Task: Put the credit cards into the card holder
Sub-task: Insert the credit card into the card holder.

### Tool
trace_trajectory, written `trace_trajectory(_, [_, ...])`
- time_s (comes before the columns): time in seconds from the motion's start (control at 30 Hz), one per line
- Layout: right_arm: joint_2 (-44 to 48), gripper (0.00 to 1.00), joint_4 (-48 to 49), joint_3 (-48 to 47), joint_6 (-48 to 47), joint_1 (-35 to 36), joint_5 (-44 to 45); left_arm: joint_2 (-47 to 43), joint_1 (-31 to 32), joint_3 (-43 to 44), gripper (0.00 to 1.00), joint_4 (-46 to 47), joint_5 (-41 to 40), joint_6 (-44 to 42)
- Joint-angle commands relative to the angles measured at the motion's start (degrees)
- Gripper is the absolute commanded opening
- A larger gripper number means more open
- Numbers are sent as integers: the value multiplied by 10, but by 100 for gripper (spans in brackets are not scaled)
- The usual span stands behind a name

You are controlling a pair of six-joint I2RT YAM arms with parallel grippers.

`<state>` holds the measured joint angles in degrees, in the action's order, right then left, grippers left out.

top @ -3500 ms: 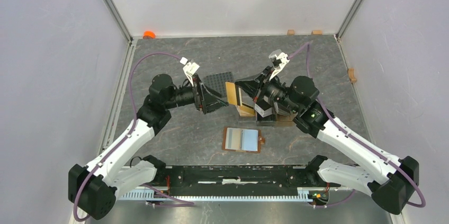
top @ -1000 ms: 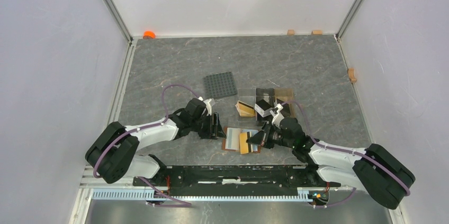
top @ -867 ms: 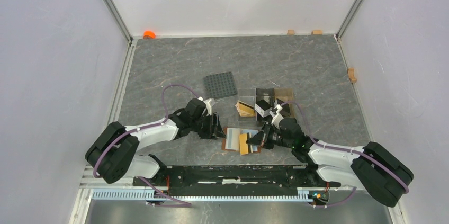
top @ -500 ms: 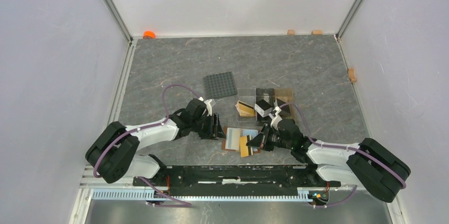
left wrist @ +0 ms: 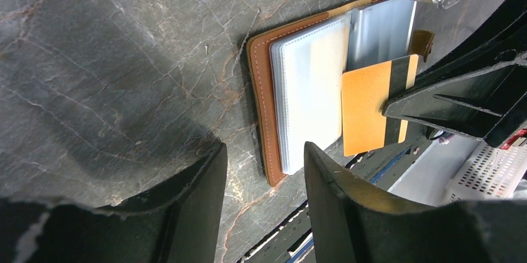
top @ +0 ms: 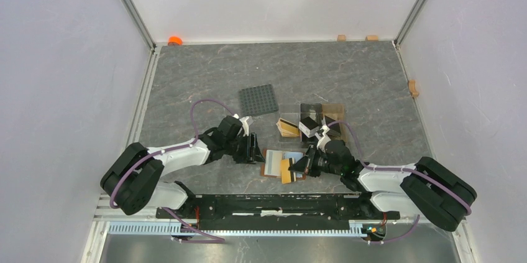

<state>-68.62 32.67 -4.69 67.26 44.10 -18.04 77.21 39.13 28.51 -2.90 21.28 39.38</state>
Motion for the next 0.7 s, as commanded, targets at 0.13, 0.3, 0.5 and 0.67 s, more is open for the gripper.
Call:
trace_trajectory(0.13, [-33, 0, 19, -13, -5, 3, 20, 6, 3, 8, 53, 4, 2, -19])
trace_trajectory(0.3, [-48, 0, 16, -20, -14, 3, 38, 7, 3, 8, 52, 4, 2, -20])
trace_trajectory(0.5, [-74, 0, 18, -32, -26, 3, 52, 8, 3, 5, 51, 4, 3, -20])
trace_trajectory(0.67, [-81, 0, 19, -35, -30, 2, 71, 11, 3, 3, 50, 4, 2, -21])
